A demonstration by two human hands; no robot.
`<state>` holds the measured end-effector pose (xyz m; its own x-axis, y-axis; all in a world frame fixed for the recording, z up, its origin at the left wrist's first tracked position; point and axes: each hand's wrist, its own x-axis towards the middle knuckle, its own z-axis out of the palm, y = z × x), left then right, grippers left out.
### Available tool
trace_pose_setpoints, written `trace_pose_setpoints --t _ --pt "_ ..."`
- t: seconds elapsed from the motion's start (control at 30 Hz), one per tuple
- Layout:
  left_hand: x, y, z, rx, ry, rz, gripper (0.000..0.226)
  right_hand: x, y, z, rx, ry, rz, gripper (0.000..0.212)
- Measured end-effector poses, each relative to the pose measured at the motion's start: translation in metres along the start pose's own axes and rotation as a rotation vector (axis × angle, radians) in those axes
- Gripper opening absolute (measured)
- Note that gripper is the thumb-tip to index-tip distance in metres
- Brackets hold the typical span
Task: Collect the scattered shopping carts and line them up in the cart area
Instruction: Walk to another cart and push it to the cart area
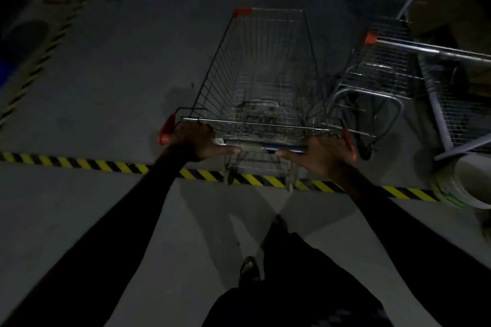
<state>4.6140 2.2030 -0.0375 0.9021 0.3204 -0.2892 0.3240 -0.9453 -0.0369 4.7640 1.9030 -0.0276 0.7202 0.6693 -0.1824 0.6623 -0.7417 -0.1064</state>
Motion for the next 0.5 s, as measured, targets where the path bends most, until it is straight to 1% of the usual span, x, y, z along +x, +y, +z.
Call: trace_pose_setpoints --t 0.07,0.13,0.17,0.3,0.37,0.43,0.5 --pt "0.034 -0.013 -0.016 0.021 -0.028 0.019 0.112 0.033 -0.003 -0.006 -0.011 -0.02 0.032 0.096" --pt "0.067 -0.024 -0.032 0.054 -0.013 0.034 0.102 0.067 -0.003 -0.012 0.005 -0.012 0.05 0.09" --pt "0.084 -0.03 -0.038 0.06 0.003 0.048 0.101 0.085 -0.001 -0.01 0.024 -0.001 0.054 0.089" --pt "0.162 -0.055 -0.053 0.085 0.043 0.09 0.106 0.154 0.008 -0.008 0.074 0.104 0.059 0.095" --pt "0.197 -0.063 -0.062 0.068 0.042 0.121 0.112 0.184 0.014 -0.011 0.116 0.101 0.052 0.092" --pt "0.229 -0.066 -0.073 0.074 0.039 0.143 0.109 0.21 0.019 -0.021 0.152 0.095 0.07 0.089" --pt "0.257 -0.068 -0.084 0.11 0.039 0.127 0.101 0.234 0.026 -0.028 0.139 0.101 0.095 0.091"
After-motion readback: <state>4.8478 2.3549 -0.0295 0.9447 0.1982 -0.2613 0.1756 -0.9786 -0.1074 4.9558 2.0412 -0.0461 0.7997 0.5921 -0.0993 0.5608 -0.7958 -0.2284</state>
